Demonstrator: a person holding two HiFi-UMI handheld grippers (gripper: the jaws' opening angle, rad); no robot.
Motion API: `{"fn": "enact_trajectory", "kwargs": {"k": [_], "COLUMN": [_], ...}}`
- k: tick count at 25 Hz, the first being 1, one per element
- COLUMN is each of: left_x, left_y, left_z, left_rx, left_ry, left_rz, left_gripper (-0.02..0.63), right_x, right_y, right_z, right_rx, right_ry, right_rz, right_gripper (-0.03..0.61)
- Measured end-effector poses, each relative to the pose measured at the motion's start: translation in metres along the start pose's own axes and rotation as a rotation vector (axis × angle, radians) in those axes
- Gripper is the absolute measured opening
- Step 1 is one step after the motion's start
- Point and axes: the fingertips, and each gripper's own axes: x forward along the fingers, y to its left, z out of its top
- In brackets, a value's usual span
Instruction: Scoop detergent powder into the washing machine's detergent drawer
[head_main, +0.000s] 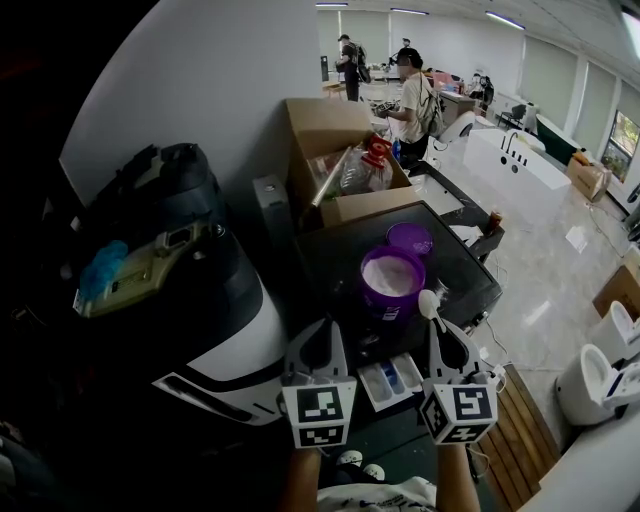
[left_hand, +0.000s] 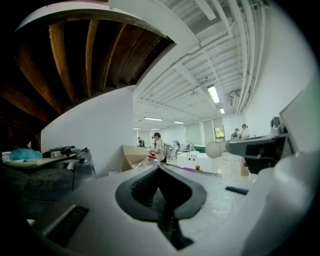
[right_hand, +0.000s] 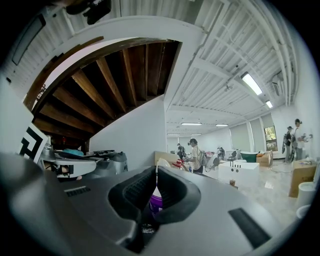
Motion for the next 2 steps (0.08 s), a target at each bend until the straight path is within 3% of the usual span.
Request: {"fn": "enact_trajectory", "kwargs": {"k": [2], "left_x": [0.0014], "left_y": [-0.0004], "left_z": [0.0004], "left_rx": [-0.001], "left_ry": [-0.001], "left_rz": [0.001], "left_gripper": [0.002], "right_x": [0.0009], "right_y": [-0.0011], "right_z": [0.0002], "right_rx": [-0.003], "right_ry": [-0.001], "right_rz": [-0.001], "right_gripper": [0.02]}}
